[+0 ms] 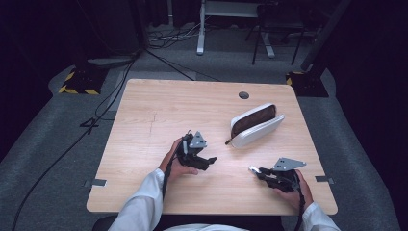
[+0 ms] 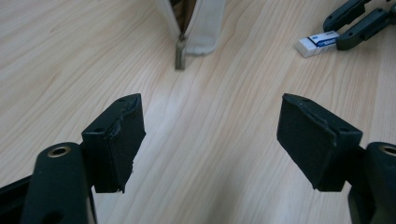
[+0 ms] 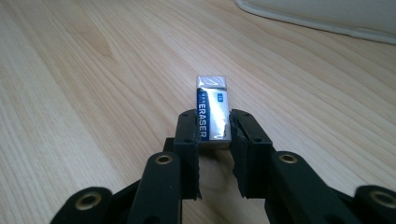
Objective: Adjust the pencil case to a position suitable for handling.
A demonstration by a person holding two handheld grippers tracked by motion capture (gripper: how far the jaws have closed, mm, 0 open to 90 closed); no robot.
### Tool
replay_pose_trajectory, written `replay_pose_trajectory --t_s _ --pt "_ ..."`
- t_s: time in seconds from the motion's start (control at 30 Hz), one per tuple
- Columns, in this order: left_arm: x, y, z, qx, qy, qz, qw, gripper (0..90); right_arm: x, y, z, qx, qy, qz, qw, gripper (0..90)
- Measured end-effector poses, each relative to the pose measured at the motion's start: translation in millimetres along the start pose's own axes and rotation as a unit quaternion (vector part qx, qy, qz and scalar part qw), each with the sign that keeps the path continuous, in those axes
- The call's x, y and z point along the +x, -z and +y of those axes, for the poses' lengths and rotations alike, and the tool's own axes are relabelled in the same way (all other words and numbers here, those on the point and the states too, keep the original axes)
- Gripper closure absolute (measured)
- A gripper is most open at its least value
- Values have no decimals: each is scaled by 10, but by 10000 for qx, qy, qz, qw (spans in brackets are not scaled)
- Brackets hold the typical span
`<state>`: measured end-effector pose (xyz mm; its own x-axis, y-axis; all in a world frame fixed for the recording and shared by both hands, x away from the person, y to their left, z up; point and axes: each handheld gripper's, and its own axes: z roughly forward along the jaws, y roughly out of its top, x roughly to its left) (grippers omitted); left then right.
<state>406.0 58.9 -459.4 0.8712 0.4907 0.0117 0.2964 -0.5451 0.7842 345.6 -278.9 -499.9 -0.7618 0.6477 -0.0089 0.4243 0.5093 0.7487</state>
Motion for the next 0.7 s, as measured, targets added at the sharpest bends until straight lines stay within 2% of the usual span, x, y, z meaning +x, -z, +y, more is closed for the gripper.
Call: replay_pose_trajectory --t_s 0.13,0.17,0.27,0.5,0.57,0.6,0.7 --pt "-56 -144 217 -71 -185 -91 9998 274 -114 97 -90 -15 -119 -157 9998 738" --pt "-56 -144 217 -71 -185 -91 9998 279 -114 97 -90 -15 -119 -157 9998 738" --pt "-95 -245 395 -168 -297 -175 9993 284 -224 180 -175 -58 -274 -300 9992 738" --pt "-136 -515 668 -276 -272 -199 9991 307 -347 261 -251 -71 -434 -474 9979 738" --pt "-140 -579 720 -309 -296 -121 9990 307 -373 278 -268 -74 -456 -497 9977 738" --pt "-132 -611 740 -342 -240 -137 9990 306 -380 283 -274 -85 -480 -495 9976 738" --pt "-113 -716 793 -298 -221 -88 9993 305 -390 287 -284 -116 -530 -471 9974 738"
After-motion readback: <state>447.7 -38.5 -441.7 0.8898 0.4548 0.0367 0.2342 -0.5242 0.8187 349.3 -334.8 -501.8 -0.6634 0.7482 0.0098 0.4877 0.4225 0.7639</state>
